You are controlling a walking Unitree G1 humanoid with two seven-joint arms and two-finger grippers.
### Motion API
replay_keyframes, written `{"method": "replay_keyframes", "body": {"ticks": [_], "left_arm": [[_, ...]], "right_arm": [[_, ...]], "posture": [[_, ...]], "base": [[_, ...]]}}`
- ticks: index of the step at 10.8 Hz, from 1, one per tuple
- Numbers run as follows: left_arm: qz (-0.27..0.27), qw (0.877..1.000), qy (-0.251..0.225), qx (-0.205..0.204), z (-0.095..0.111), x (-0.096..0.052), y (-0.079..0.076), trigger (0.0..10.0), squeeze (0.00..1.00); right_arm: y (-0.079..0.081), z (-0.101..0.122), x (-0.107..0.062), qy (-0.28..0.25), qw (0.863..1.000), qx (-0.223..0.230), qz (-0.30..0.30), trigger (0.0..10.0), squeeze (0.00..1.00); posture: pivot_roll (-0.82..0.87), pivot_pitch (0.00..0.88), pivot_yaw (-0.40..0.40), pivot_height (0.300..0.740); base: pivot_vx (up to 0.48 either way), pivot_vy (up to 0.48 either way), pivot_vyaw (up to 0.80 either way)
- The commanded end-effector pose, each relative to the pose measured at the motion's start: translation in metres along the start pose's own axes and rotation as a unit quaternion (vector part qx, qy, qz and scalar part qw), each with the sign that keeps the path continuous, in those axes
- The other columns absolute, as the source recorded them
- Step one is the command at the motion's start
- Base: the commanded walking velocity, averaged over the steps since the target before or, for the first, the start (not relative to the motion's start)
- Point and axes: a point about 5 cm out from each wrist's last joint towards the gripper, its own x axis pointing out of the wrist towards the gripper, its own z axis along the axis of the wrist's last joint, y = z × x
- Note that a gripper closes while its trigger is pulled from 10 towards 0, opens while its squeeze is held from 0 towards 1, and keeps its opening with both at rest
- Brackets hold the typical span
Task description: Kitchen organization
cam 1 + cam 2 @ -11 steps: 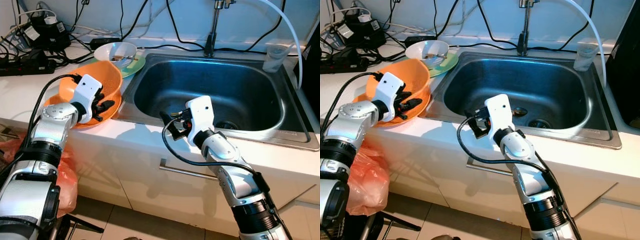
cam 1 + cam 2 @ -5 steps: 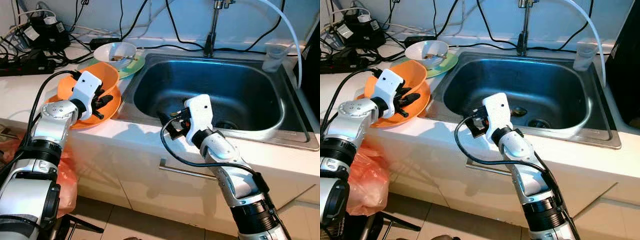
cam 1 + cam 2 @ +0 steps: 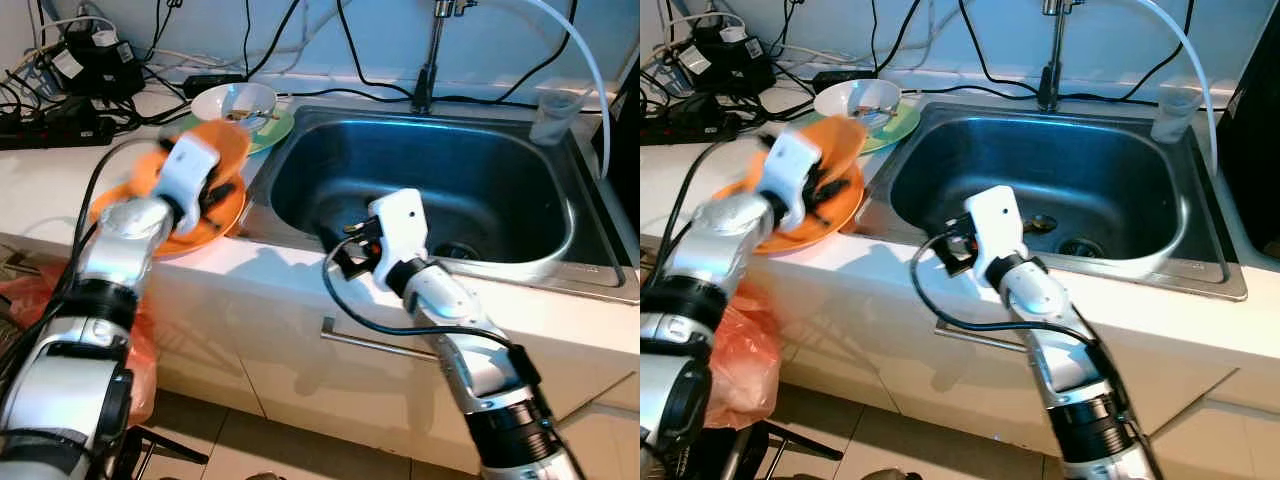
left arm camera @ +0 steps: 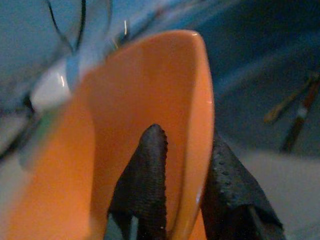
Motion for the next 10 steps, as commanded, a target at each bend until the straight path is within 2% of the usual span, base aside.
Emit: {"method": "replay_keyframes", "body": {"ticks": [1,5,10], "left_arm": [[-0.004,1.000,-0.022,0.019,0.015,0.005,-0.003,0.0,0.00],[-0.024,0.997,-0.067,0.042,0.041,0.017,-0.025,0.0,0.00],[-0.037,0.994,-0.084,0.058,0.054,0.019,-0.029,0.0,0.00]], "right_arm": [[-0.002,0.009,-0.002,-0.015,1.000,-0.006,-0.006,10.0,0.42],[-0.015,0.008,-0.009,-0.006,0.999,-0.016,-0.033,10.0,0.42],[-0.019,0.012,-0.006,-0.012,0.999,-0.021,-0.039,10.0,0.42]], "posture": [[-0.04,0.000,0.098,0.740],[-0.08,0.000,0.105,0.740],[-0.08,0.000,0.116,0.740]], "base": [[0.000,0.000,0.00],[0.000,0.000,0.00],[0.000,0.000,0.00]]}}
